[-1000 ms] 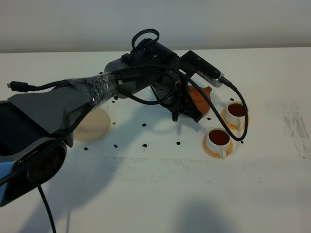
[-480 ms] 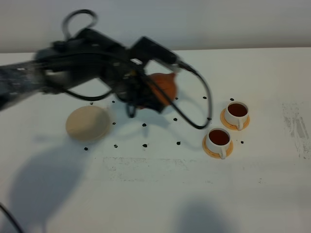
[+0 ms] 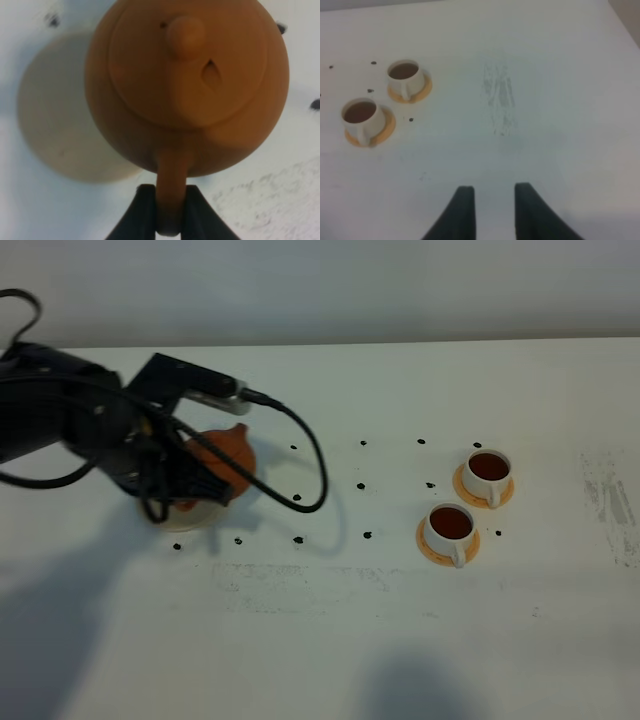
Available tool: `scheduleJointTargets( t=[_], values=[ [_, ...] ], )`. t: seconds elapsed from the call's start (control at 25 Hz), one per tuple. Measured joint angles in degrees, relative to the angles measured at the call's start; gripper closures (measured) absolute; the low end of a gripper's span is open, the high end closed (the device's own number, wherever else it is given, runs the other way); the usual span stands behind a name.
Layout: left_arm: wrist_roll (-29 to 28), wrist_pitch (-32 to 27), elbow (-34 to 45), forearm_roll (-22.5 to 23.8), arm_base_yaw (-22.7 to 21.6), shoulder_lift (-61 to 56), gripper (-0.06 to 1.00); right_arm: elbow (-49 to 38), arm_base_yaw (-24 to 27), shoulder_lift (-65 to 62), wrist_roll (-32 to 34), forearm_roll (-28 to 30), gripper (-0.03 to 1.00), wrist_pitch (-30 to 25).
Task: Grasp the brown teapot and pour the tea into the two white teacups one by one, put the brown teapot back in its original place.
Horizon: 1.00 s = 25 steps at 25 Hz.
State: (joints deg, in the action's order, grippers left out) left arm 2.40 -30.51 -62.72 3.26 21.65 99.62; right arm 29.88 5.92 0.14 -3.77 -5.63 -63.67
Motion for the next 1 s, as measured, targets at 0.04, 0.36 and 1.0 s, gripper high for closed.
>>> scheduleJointTargets(
  t=[0.04, 0.36, 1.0],
  values=[
    [-0.1, 0.3, 0.8, 0.0, -0.7, -0.6, 0.85, 0.0, 0.0, 0.0, 0.0, 0.0, 0.75, 0.0],
    [-0.1, 0.5, 3.7, 0.0, -5.7, -1.3, 0.85, 0.0, 0.0, 0.0, 0.0, 0.0, 0.75, 0.0],
    [-0.1, 4.7, 3.7, 0.2, -7.0, 2.5, 0.85, 0.0, 0.0, 0.0, 0.0, 0.0, 0.75, 0.0]
  ],
)
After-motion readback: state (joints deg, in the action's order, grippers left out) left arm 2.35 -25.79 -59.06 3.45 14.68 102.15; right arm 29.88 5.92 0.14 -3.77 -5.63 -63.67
